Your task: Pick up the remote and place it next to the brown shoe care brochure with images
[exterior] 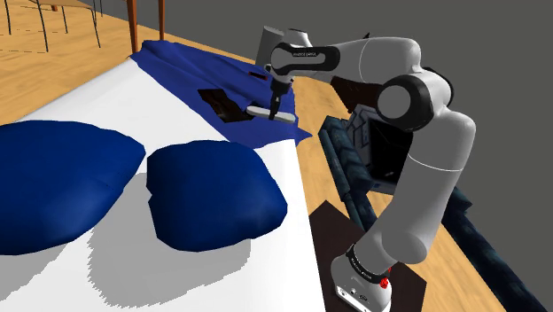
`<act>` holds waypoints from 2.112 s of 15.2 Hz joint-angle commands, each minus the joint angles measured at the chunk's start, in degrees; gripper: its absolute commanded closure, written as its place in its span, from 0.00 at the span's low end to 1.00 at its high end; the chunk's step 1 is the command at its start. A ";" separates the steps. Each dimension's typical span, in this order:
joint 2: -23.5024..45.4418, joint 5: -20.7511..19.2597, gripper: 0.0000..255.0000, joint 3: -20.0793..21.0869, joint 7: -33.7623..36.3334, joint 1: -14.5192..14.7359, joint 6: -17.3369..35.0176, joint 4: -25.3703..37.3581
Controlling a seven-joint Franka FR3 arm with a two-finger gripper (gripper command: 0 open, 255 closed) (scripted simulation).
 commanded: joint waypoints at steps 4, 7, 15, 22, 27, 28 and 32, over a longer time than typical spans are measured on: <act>0.93 0.41 1.00 0.15 -0.29 -0.07 3.48 -2.54; 1.69 0.72 1.00 0.27 -0.47 -0.12 5.51 -3.85; 4.16 1.73 1.00 0.71 -1.04 -0.38 10.73 -6.73; 4.79 1.99 1.00 0.83 -1.18 -0.46 11.85 -7.25; 4.79 1.99 0.00 0.83 -1.19 -0.46 11.84 -7.24; 4.78 1.99 0.00 0.83 -1.19 -0.46 11.84 -7.24; 3.88 1.62 0.00 0.66 -0.95 -0.32 10.27 -6.53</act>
